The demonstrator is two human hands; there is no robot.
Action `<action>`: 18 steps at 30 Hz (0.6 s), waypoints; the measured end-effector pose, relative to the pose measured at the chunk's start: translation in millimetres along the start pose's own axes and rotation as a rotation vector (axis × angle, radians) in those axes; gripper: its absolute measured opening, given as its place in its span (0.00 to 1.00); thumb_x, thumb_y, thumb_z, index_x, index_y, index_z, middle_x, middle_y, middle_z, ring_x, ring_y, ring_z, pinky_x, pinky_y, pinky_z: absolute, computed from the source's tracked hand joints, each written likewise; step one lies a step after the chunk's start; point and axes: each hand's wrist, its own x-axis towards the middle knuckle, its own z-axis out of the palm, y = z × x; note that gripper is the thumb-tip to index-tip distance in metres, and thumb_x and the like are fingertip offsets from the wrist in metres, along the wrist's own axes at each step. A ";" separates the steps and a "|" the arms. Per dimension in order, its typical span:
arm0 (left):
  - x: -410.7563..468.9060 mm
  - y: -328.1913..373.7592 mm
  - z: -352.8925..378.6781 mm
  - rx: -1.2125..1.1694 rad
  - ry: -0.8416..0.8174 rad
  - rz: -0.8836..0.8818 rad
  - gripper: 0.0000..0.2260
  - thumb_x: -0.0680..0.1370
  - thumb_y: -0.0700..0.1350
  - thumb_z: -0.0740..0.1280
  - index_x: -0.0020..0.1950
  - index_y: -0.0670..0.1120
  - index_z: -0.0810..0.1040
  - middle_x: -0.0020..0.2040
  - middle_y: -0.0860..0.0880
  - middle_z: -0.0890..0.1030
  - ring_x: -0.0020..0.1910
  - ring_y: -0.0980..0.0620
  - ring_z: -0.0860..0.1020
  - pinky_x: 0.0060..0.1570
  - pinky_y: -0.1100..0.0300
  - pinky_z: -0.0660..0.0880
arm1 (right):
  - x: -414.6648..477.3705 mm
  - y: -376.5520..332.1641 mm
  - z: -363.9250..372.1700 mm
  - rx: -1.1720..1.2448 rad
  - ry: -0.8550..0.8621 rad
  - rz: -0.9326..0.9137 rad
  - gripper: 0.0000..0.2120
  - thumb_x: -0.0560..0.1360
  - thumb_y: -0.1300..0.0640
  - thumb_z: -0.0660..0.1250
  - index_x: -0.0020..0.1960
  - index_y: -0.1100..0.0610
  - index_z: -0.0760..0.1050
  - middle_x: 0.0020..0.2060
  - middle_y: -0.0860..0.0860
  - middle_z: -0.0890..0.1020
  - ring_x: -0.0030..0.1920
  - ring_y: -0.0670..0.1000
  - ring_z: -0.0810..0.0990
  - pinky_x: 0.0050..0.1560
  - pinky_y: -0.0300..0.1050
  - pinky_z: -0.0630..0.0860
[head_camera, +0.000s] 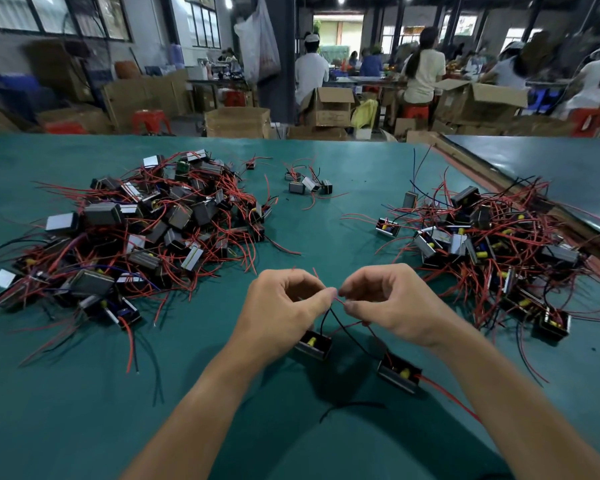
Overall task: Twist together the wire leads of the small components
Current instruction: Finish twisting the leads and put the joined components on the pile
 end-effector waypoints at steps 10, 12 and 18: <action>1.2 1.1 1.9 0.042 -0.069 -0.029 0.09 0.78 0.39 0.68 0.37 0.47 0.79 0.27 0.54 0.78 0.22 0.52 0.74 0.26 0.64 0.69 | -2.2 -1.9 -5.6 -0.077 -0.077 0.008 0.12 0.74 0.72 0.69 0.42 0.55 0.81 0.34 0.52 0.81 0.35 0.48 0.76 0.42 0.41 0.76; 0.4 3.7 2.0 0.001 -0.115 -0.051 0.09 0.78 0.37 0.67 0.38 0.45 0.78 0.29 0.52 0.77 0.22 0.52 0.74 0.25 0.64 0.69 | -2.7 -3.9 -9.0 -0.101 -0.110 0.008 0.15 0.75 0.72 0.67 0.42 0.53 0.81 0.36 0.54 0.81 0.37 0.49 0.76 0.44 0.43 0.78; -2.0 7.1 1.9 -0.178 -0.195 -0.145 0.09 0.79 0.34 0.65 0.39 0.41 0.76 0.26 0.52 0.75 0.21 0.55 0.72 0.22 0.66 0.68 | -3.4 -3.8 -11.1 -0.101 -0.143 0.006 0.16 0.75 0.72 0.68 0.40 0.52 0.81 0.32 0.46 0.81 0.35 0.45 0.76 0.41 0.38 0.74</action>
